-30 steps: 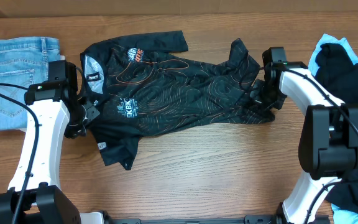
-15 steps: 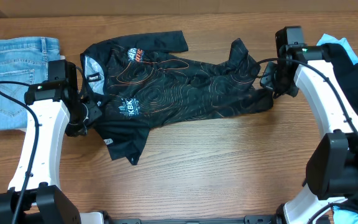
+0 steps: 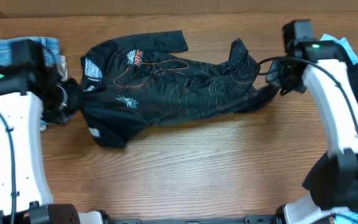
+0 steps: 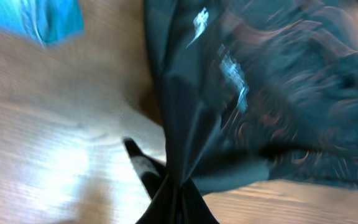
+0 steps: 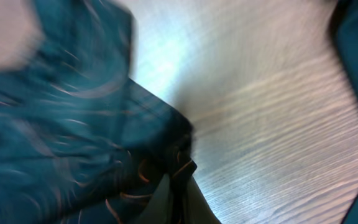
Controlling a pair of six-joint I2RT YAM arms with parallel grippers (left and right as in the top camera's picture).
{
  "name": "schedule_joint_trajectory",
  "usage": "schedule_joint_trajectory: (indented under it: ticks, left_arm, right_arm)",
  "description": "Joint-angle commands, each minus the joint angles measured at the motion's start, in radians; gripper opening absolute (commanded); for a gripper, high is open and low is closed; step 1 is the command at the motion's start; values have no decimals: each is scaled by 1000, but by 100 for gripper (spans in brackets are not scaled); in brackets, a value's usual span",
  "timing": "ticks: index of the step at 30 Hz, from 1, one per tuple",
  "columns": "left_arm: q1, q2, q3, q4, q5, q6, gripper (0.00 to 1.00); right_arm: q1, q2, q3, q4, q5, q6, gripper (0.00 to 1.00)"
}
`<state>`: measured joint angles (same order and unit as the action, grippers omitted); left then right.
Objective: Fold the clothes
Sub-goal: 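Lift the jersey by two corners with both grippers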
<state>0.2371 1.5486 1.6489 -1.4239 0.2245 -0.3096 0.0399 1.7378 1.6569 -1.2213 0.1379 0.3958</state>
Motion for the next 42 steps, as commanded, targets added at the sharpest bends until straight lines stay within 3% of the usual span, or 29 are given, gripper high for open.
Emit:
schedule_joint_trajectory:
  ticks: [1, 13, 22, 27, 35, 42]
  left_arm:
    - [24, -14, 173, -48, 89, 96, 4]
    - [78, -41, 659, -249, 90, 130, 4]
    - [190, -154, 756, -105, 62, 69, 4]
    - [189, -117, 755, -72, 57, 69, 4]
    - [178, 74, 755, -32, 111, 71, 4]
    - [70, 285, 755, 245, 174, 85, 4]
  right_arm:
    - [-3, -153, 120, -4, 19, -34, 4]
    - [-3, -446, 298, -22, 129, -95, 4]
    - [-3, -573, 360, 144, 135, -196, 4]
    - [-3, -495, 360, 118, 135, -214, 4]
    - [-3, -210, 360, 111, 134, -215, 4]
    - [-5, 20, 360, 340, 135, -233, 4]
